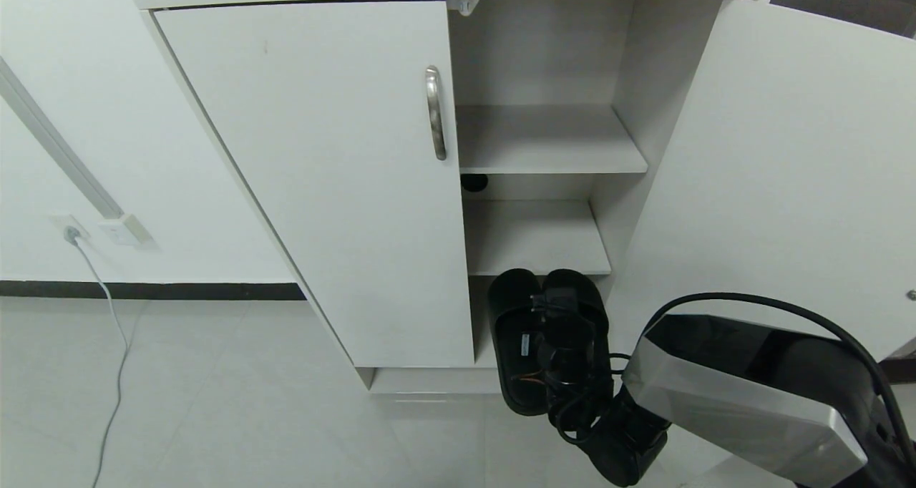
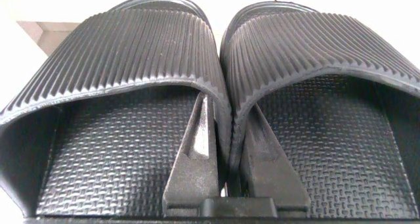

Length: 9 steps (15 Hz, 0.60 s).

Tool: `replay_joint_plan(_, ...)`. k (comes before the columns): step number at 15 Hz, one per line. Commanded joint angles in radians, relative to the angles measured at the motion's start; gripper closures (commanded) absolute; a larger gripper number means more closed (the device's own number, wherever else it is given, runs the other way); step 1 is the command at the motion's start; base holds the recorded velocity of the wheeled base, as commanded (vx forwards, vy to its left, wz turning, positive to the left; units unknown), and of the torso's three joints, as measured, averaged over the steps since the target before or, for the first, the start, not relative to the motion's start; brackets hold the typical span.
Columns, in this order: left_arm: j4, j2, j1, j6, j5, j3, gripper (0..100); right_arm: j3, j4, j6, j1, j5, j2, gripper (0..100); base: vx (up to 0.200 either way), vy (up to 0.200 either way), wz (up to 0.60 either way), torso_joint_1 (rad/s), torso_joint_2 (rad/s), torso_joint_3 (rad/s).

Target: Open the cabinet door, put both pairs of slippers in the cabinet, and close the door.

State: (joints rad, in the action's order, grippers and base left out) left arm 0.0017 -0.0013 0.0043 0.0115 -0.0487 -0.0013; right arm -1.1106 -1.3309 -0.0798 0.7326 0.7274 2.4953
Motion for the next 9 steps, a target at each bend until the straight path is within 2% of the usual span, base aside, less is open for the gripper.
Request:
replay_joint_plan(1,0.0,0.001,-0.001,-0.001,0.0,0.0,100,0.0,-0.001,0.0,-0.002,0.0,-0.004,100,0.0,0.0,0.0,0.0,0.0,0.0)
replay_joint_plan(4,0.0,0.001,-0.001,-0.001,0.0,0.0,100,-0.005,-0.002,0.003,-0.004,0.0,-0.009,100,0.0,0.0,0.0,0.0,0.0,0.0)
replay_joint_plan(9,0.0,0.001,-0.001,0.001,-0.002,0.0,100,-0.003,-0.004,0.003,-0.004,0.0,-0.01,100,0.2,0.0,0.0,0.002,0.0,0.001)
